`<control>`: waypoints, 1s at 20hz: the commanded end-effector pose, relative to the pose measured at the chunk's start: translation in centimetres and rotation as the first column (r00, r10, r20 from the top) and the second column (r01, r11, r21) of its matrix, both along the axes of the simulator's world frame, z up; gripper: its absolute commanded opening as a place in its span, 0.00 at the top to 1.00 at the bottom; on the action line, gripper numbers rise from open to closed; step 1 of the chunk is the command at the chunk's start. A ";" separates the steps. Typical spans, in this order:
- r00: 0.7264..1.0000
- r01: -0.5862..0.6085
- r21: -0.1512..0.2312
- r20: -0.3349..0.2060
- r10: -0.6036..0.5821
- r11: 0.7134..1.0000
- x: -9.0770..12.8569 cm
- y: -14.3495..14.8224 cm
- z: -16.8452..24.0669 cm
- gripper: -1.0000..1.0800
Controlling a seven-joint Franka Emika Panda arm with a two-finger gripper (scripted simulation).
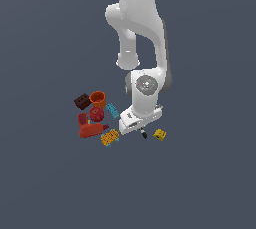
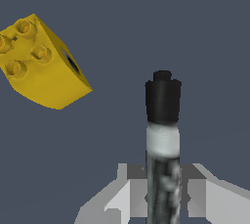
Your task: Pick up a designated object from a clutter of objects.
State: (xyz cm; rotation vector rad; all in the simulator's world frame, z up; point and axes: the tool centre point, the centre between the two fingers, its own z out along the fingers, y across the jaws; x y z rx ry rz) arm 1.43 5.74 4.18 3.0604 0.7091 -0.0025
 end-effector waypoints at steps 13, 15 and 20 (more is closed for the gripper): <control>1.000 -0.001 -0.002 0.001 0.001 1.000 -2.0 6.4 13.3 1.00; 1.000 -0.001 -0.002 0.001 0.001 1.000 -2.3 7.5 15.5 1.00; 1.000 -0.001 -0.002 0.001 0.001 1.000 -3.0 10.1 20.9 1.00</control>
